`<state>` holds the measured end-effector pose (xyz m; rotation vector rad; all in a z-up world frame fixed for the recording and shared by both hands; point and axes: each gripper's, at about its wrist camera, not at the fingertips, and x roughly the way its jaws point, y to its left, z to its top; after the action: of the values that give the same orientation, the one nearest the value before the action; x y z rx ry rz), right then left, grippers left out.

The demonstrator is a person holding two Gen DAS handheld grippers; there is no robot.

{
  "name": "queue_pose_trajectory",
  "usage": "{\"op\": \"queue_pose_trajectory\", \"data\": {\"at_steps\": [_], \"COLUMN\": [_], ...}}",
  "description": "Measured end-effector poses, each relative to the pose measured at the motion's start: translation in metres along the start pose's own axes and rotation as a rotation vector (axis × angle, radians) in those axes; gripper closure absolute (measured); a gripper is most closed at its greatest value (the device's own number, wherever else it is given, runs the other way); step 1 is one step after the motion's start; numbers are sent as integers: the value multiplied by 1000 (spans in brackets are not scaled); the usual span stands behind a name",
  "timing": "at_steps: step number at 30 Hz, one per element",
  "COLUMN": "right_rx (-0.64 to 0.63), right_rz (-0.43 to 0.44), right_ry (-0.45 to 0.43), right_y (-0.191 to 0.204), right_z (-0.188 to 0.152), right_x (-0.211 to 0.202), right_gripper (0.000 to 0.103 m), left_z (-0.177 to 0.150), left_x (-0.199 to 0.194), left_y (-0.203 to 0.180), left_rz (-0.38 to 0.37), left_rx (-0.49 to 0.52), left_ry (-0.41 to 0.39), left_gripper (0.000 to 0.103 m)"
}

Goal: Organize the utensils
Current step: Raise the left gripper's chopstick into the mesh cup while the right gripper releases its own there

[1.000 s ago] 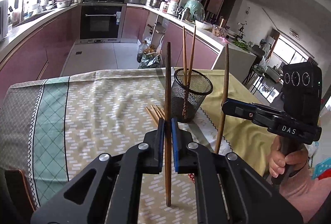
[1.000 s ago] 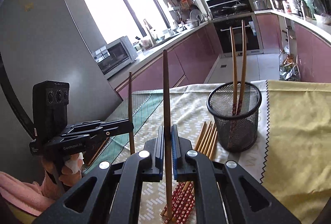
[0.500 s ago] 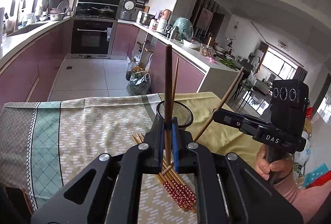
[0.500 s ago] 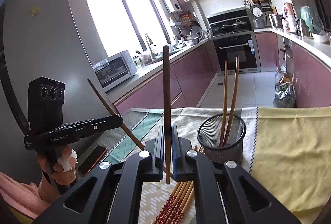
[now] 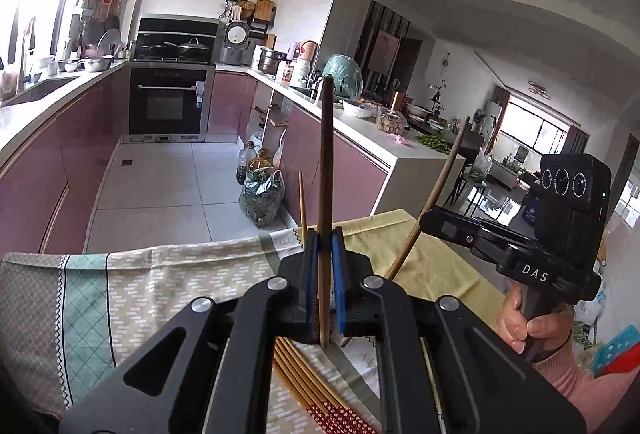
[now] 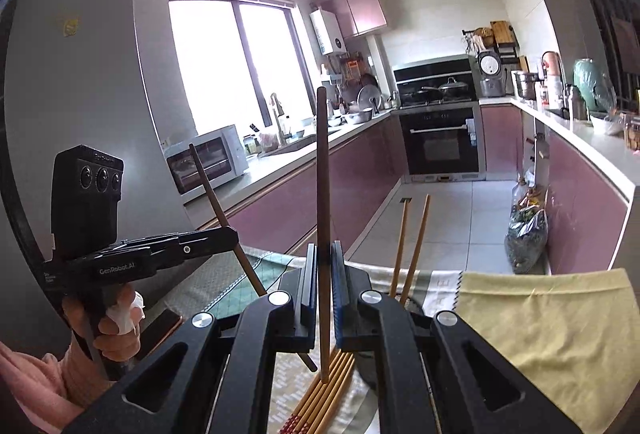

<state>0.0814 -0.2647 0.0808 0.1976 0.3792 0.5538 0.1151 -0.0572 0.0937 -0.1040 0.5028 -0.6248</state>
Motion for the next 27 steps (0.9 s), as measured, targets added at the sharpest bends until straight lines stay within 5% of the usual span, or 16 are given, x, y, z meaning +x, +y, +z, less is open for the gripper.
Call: {"op": "queue_pose_trajectory", "data": {"at_steps": [12, 27], "right_rx": [19, 72], "right_rz": [-71, -83], "right_ry": [-25, 237], "right_y": [-26, -51], "right_z": [20, -12], "right_x": [14, 70], "right_gripper": [97, 97], "left_z": [27, -9], "left_x": [43, 124], "left_y": [-13, 11], "left_rz": [37, 64], "left_rx": [31, 51], "left_ry": [11, 236], "left_gripper": [96, 95]}}
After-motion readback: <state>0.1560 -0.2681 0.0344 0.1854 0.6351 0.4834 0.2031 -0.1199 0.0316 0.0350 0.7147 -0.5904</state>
